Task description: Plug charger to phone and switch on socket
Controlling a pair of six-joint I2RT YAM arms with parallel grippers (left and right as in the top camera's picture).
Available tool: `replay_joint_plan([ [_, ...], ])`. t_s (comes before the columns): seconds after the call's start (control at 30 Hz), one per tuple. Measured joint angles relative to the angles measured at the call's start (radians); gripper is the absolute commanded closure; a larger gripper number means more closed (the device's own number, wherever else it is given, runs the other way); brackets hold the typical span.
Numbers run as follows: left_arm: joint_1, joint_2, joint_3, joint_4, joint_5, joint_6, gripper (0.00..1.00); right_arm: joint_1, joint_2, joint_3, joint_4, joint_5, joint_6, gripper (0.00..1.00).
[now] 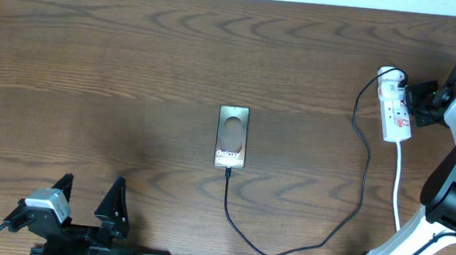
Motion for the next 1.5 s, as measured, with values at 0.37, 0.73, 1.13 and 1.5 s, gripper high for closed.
replay_joint_plan([
  [0.37, 0.0, 0.0, 0.0, 0.0, 0.0, 0.0, 0.04, 0.014, 0.0, 0.001, -0.009, 0.03, 0.0, 0.99],
  [0.73, 0.0, 0.0, 0.0, -0.008, 0.0, 0.0, 0.04, 0.058, -0.001, 0.014, -0.033, 0.14, -0.011, 0.99],
  [1.13, 0.0, 0.0, 0.0, -0.016, 0.0, 0.0, 0.04, 0.093, -0.008, 0.014, -0.056, 0.205, -0.031, 0.99],
  [1.5, 0.0, 0.0, 0.0, -0.039, 0.0, 0.0, 0.04, 0.189, -0.067, 0.006, -0.236, 0.194, -0.163, 0.99],
])
